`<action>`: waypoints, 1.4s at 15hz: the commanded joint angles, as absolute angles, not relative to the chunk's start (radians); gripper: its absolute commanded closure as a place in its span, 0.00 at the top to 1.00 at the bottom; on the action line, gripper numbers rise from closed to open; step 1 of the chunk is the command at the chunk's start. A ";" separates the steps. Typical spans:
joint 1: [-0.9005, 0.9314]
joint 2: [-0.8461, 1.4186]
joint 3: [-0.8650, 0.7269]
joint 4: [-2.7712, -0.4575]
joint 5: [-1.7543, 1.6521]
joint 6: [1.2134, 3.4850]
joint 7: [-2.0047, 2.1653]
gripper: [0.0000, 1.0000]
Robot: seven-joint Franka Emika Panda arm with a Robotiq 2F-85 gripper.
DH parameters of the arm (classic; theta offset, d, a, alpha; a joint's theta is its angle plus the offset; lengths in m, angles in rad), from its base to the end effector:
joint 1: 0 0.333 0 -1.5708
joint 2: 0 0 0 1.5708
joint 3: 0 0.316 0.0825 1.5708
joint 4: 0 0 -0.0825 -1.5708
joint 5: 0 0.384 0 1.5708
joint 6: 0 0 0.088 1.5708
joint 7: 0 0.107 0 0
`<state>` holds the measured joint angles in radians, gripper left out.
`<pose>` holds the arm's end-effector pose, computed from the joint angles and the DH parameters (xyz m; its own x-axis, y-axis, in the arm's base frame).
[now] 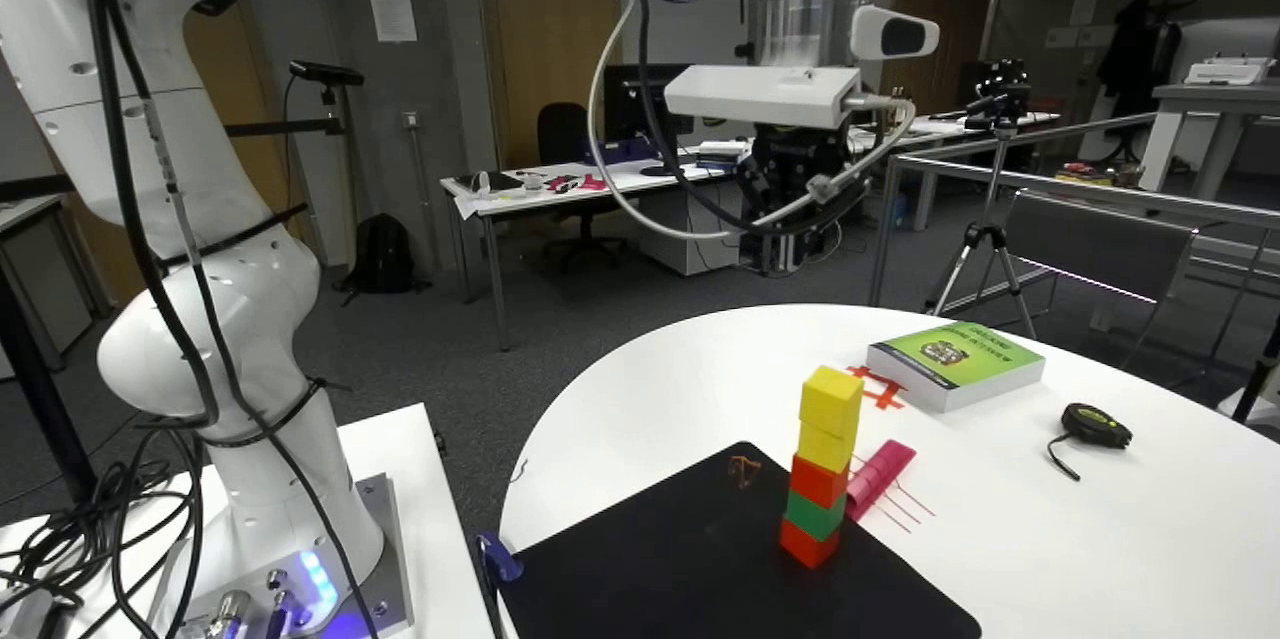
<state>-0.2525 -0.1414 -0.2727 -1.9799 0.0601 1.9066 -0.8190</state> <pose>0.4537 -0.2651 0.5321 0.9561 0.2708 0.1119 0.2747 -0.9613 -0.0204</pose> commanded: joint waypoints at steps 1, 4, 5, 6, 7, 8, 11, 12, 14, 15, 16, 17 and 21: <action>-0.247 -0.173 -0.294 -1.956 0.091 1.907 -0.801 0.00; -0.247 -0.184 -0.303 -1.950 0.079 1.920 -0.802 0.00; -0.247 -0.187 -0.306 -1.950 0.080 1.923 -0.802 0.00; -0.247 -0.189 -0.310 -1.950 0.081 1.924 -0.802 0.00; -0.247 -0.191 -0.313 -1.950 0.087 1.919 -0.801 0.00; -0.248 -0.192 -0.317 -1.951 0.096 1.917 -0.793 0.26; -0.244 -0.175 -0.319 -1.951 0.080 1.908 -0.805 0.16; -0.245 -0.175 -0.321 -1.951 0.082 1.908 -0.804 0.25; -0.245 -0.175 -0.321 -1.951 0.083 1.908 -0.803 0.28; -0.245 -0.175 -0.321 -1.951 0.083 1.908 -0.803 0.28; -0.245 -0.175 -0.321 -1.951 0.083 1.908 -0.803 0.28; -0.245 -0.175 -0.321 -1.951 0.083 1.908 -0.803 0.28; -0.244 -0.174 -0.323 -1.954 0.089 1.909 -0.811 0.54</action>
<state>-0.2518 -0.1747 -0.3138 -1.9550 0.0843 1.9113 -0.8034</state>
